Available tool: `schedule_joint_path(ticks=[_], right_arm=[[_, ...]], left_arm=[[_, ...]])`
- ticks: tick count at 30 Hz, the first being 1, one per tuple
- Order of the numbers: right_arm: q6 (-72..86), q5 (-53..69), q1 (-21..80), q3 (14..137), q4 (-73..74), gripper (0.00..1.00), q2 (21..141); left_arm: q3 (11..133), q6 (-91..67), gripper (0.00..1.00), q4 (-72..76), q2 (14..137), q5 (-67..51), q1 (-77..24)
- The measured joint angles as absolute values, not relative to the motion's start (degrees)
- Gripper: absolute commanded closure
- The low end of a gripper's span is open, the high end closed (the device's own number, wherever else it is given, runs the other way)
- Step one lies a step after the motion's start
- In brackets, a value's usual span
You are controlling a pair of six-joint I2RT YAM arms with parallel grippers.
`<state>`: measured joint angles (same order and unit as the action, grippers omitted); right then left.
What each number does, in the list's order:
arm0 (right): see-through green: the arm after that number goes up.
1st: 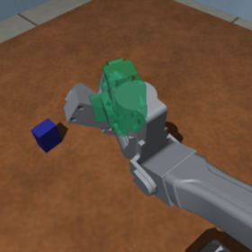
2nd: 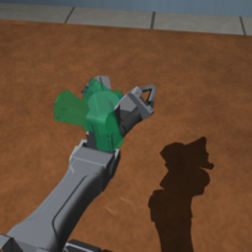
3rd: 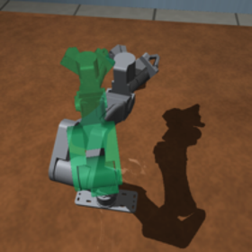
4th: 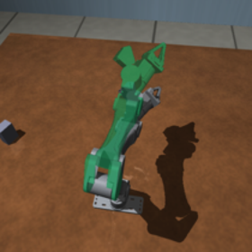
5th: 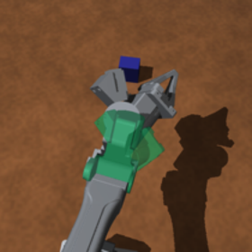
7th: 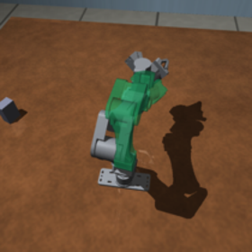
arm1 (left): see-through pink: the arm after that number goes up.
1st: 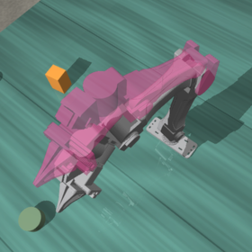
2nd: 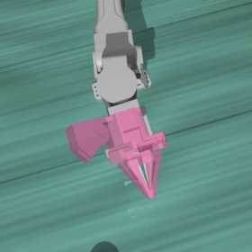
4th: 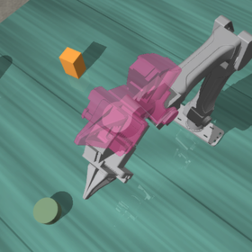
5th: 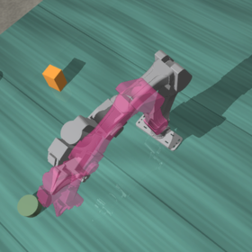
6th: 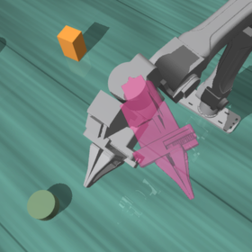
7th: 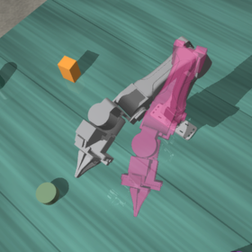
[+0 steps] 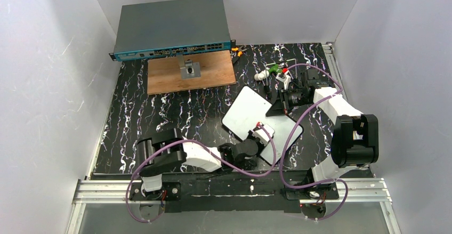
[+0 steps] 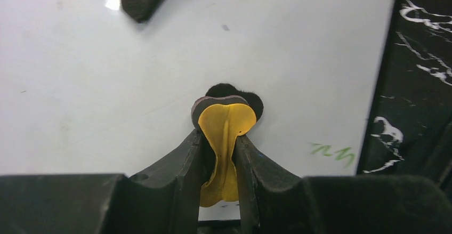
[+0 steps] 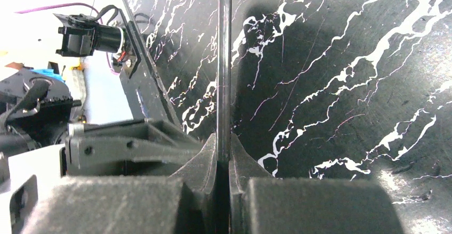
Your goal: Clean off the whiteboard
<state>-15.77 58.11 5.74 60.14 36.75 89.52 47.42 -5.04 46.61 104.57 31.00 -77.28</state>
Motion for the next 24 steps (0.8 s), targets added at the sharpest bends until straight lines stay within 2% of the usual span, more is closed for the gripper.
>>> schedule_joint_path(ticks=[11,24], right_arm=[[-15.2,58.6,5.8,60.1,37.3,0.99,89.5],[-15.8,58.1,5.8,60.1,37.4,0.99,89.5]], left_arm=[[43.6,-4.9,1.00,48.5,102.1,27.5,-77.1],[50.7,-3.0,1.00,48.3,108.9,21.2,-81.8]])
